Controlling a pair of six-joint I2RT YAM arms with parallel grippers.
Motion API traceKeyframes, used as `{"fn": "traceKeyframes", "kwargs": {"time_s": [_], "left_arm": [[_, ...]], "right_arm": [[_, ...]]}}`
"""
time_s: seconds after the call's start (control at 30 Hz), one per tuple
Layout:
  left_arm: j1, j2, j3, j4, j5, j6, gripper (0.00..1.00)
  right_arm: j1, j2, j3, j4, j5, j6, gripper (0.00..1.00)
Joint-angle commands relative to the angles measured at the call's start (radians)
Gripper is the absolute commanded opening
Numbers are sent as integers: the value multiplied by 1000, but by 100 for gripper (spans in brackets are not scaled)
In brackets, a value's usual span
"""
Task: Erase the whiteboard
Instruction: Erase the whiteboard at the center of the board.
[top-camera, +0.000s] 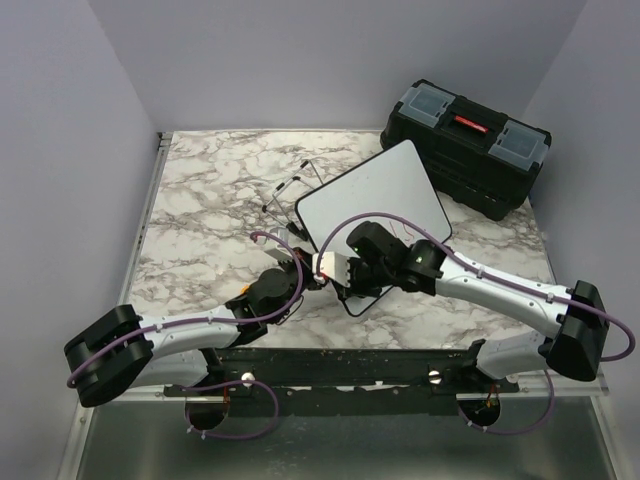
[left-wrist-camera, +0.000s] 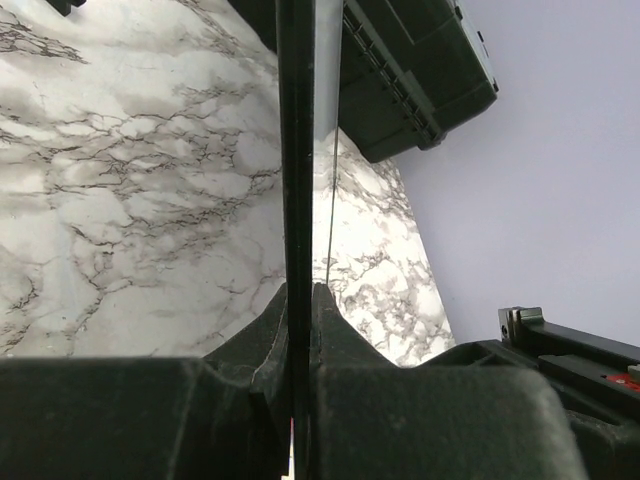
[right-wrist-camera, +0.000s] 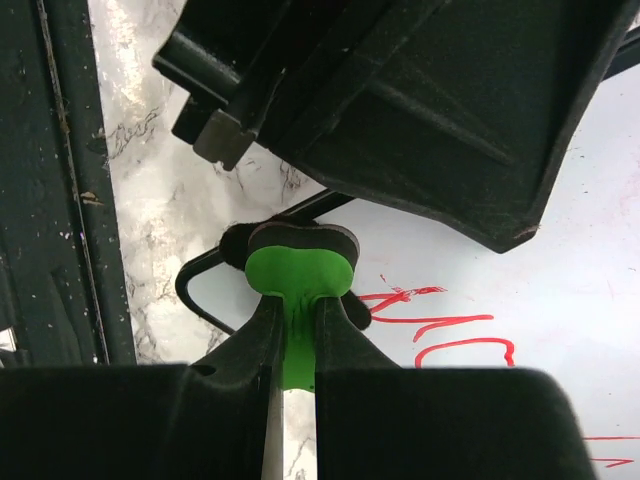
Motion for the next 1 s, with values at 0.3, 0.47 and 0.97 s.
{"fn": "traceKeyframes", "kwargs": {"time_s": [0.3, 0.47, 0.97], "left_arm": [[-23, -24, 25, 208, 88, -10, 0], [-23, -44, 20, 193, 108, -4, 0], [-18, -43, 11, 216, 107, -1, 0]], "right_arm": [[3, 41, 51, 33, 212, 19, 1], [-43, 29, -45, 160, 291, 33, 1], [-50, -83, -190, 71, -169, -126, 1]]}}
